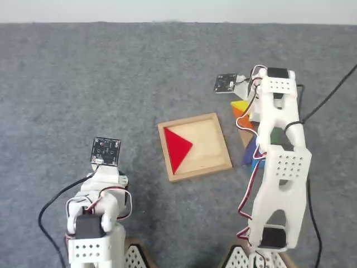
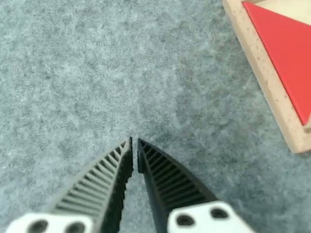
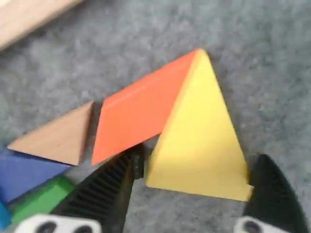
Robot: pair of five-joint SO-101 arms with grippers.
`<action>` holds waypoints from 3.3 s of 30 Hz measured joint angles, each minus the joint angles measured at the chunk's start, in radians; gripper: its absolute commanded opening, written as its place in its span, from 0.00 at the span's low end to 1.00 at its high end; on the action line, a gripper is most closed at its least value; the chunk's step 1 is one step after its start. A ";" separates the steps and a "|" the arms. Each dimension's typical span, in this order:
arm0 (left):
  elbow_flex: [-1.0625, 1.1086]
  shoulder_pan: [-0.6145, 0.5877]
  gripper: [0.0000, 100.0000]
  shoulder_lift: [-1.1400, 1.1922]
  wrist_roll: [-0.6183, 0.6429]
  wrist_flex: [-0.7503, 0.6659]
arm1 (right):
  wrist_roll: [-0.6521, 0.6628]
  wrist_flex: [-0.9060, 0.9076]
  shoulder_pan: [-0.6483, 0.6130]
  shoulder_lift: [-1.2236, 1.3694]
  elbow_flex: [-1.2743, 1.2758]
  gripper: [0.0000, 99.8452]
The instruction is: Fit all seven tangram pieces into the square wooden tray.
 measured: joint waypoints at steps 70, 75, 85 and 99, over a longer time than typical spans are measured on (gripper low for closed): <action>0.000 0.000 0.02 0.000 0.000 0.000 | -0.914 0.172 0.114 -0.146 -0.032 0.24; 0.000 0.000 0.02 0.000 0.000 0.000 | -0.876 0.175 0.126 -0.146 -0.003 0.35; 0.000 0.000 0.02 0.000 0.000 0.000 | -0.721 0.123 0.124 -0.204 0.181 0.37; 0.000 0.000 0.02 0.000 0.000 0.000 | -0.680 -0.250 0.118 -0.446 0.617 0.37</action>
